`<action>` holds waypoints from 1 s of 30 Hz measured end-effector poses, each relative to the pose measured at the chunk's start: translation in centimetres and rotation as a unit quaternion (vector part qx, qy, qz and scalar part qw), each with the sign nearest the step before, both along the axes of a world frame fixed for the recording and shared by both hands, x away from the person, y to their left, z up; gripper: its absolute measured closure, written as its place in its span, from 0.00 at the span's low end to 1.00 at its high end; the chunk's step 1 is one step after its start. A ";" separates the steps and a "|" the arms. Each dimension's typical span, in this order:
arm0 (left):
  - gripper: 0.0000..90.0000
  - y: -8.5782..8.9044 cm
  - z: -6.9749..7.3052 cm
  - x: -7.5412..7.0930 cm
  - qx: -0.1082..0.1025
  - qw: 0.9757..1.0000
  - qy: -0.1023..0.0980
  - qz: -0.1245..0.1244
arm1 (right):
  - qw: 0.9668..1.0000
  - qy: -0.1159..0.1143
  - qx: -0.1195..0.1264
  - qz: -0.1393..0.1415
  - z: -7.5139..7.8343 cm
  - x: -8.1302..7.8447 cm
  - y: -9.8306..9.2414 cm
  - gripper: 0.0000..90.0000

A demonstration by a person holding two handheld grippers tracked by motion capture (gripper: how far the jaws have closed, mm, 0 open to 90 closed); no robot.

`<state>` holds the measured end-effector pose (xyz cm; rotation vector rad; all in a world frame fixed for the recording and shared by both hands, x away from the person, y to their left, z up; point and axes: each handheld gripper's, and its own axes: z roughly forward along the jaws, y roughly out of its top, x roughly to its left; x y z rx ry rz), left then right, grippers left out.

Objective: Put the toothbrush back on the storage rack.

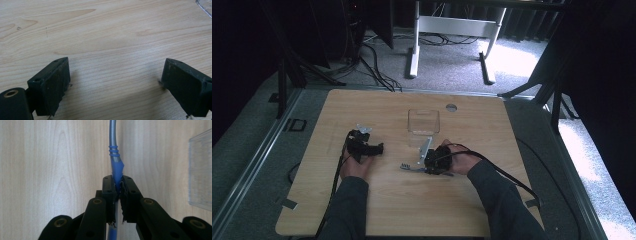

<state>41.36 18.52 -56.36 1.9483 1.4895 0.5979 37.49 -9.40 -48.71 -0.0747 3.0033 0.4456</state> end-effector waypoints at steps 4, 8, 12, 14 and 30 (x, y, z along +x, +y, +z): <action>0.10 0.0 0.0 0.0 0.000 1.000 0.000 0.000 | 1.000 -0.012 0.016 -0.011 0.3 0.2 0.0 0.91; 0.10 0.0 0.0 0.0 0.000 1.000 0.000 0.000 | 0.999 -0.016 0.028 -0.020 0.5 0.3 0.0 0.91; 0.10 0.0 0.0 0.0 0.000 1.000 0.000 0.000 | 0.999 -0.024 0.034 -0.031 0.5 0.5 0.0 0.91; 0.10 0.0 0.0 0.0 0.000 1.000 0.000 0.000 | 0.998 -0.026 0.040 -0.038 0.7 0.6 0.0 0.91; 0.10 0.0 0.0 0.0 0.000 1.000 0.000 0.000 | 0.993 -0.044 0.077 -0.074 1.3 1.0 -0.2 0.91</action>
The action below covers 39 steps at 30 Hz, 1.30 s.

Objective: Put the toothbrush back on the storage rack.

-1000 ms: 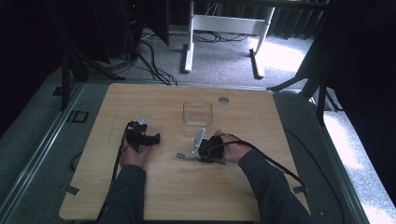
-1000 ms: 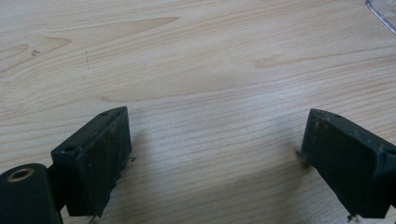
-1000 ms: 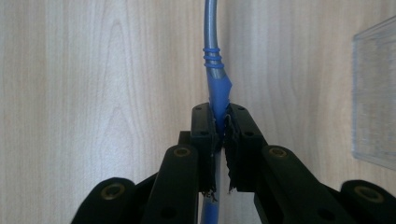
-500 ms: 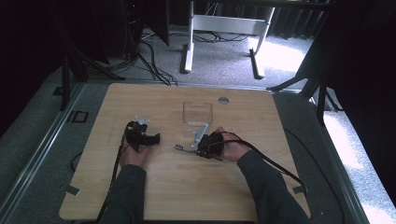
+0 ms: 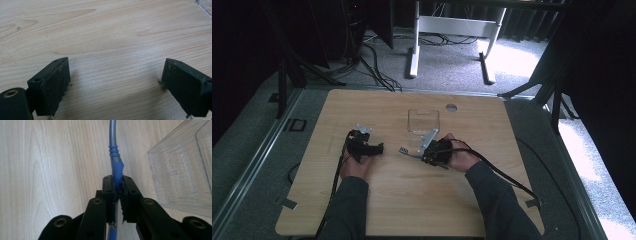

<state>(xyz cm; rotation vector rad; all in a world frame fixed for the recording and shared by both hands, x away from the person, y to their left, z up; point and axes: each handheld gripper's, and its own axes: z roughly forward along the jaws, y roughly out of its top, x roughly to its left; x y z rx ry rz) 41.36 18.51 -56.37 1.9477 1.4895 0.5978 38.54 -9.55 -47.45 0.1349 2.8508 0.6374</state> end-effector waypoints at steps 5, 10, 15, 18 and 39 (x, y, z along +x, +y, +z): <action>0.10 0.0 0.0 0.0 0.000 1.000 0.000 0.000 | 1.000 -0.003 0.009 -0.008 0.2 0.1 0.0 0.91; 0.10 0.0 0.0 0.0 0.000 1.000 0.000 0.000 | 1.000 -0.006 0.014 -0.017 0.4 0.3 -0.1 0.91; 0.10 0.0 0.0 0.0 0.000 1.000 0.000 0.000 | 0.999 -0.012 0.025 -0.025 0.6 0.4 -0.2 0.91; 0.10 0.0 0.0 0.0 0.000 1.000 0.000 0.000 | 0.999 -0.014 0.028 -0.029 0.7 0.4 -0.2 0.91; 0.10 0.0 0.0 0.0 0.000 1.000 0.000 0.000 | 0.996 -0.024 0.063 -0.053 1.6 0.5 -0.5 0.91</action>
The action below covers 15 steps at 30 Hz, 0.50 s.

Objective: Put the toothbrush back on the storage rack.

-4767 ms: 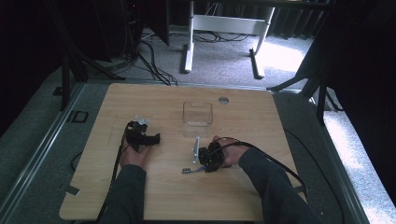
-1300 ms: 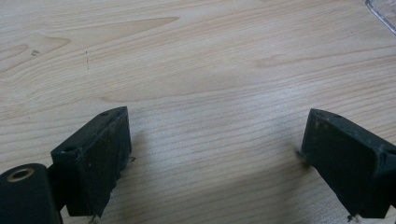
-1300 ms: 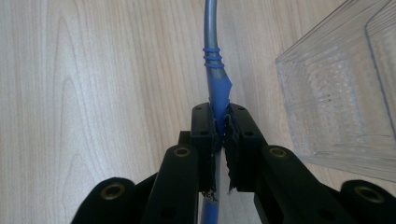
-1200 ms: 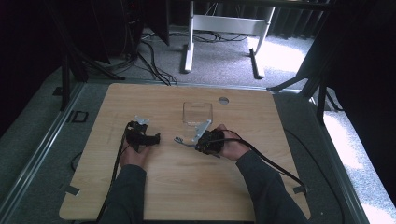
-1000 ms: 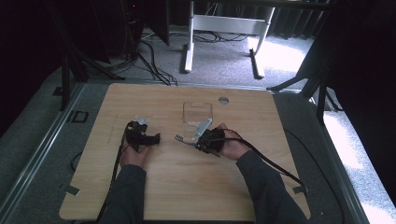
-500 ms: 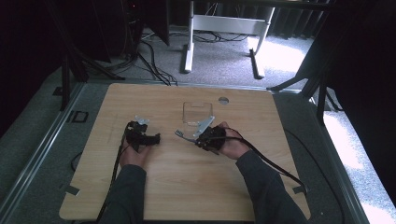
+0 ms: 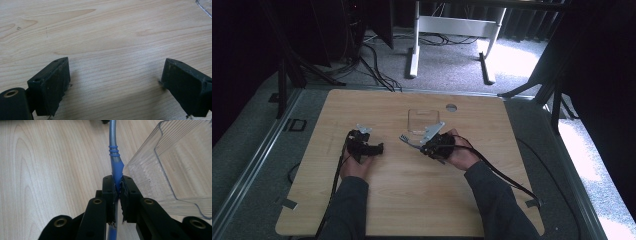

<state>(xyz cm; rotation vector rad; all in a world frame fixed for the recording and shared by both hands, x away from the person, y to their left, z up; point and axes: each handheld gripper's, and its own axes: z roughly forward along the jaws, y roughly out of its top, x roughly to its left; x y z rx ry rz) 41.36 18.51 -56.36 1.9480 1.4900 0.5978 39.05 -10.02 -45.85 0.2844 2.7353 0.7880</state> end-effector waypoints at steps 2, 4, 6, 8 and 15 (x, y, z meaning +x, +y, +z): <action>0.10 0.0 0.0 0.0 0.000 1.000 0.000 0.000 | 1.000 -0.001 0.003 -0.003 0.1 0.0 0.0 0.91; 0.10 0.0 0.0 0.0 0.000 1.000 0.000 0.000 | 1.000 -0.001 0.009 -0.006 0.2 0.0 -0.1 0.91; 0.10 0.0 0.0 0.0 0.000 1.000 0.000 0.000 | 1.000 -0.003 0.010 -0.008 0.2 0.1 -0.1 0.91; 0.10 0.0 0.0 0.0 0.000 1.000 0.000 0.000 | 1.000 -0.004 0.014 -0.011 0.3 0.1 -0.1 0.91; 0.10 0.0 0.0 0.0 0.000 1.000 0.000 0.000 | 0.999 -0.009 0.024 -0.020 0.5 0.1 -0.2 0.91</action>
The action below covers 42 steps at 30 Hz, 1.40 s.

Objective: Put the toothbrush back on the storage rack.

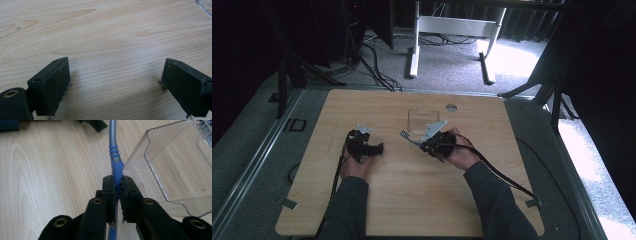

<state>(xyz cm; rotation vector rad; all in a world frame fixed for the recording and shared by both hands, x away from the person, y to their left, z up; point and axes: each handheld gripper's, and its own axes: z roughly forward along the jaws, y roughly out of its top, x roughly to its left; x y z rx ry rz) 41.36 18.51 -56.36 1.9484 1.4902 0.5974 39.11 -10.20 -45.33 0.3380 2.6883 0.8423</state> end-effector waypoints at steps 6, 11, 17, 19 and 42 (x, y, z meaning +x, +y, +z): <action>0.10 0.0 0.0 0.0 0.000 1.000 0.000 0.000 | 1.000 -0.006 0.009 -0.007 0.2 0.0 -0.1 0.91; 0.10 0.0 0.0 0.0 0.000 1.000 0.000 0.000 | 1.000 -0.009 0.014 -0.014 0.4 0.1 -0.2 0.91; 0.10 0.0 0.0 0.0 0.000 1.000 0.000 0.000 | 1.000 -0.012 0.018 -0.018 0.5 0.1 -0.3 0.91; 0.10 0.0 0.0 0.0 0.000 1.000 0.000 0.000 | 0.999 -0.014 0.020 -0.021 0.5 0.1 -0.3 0.91; 0.10 0.0 0.0 0.0 0.000 1.000 -0.001 0.001 | 0.998 -0.030 0.044 -0.044 1.3 0.3 -0.7 0.91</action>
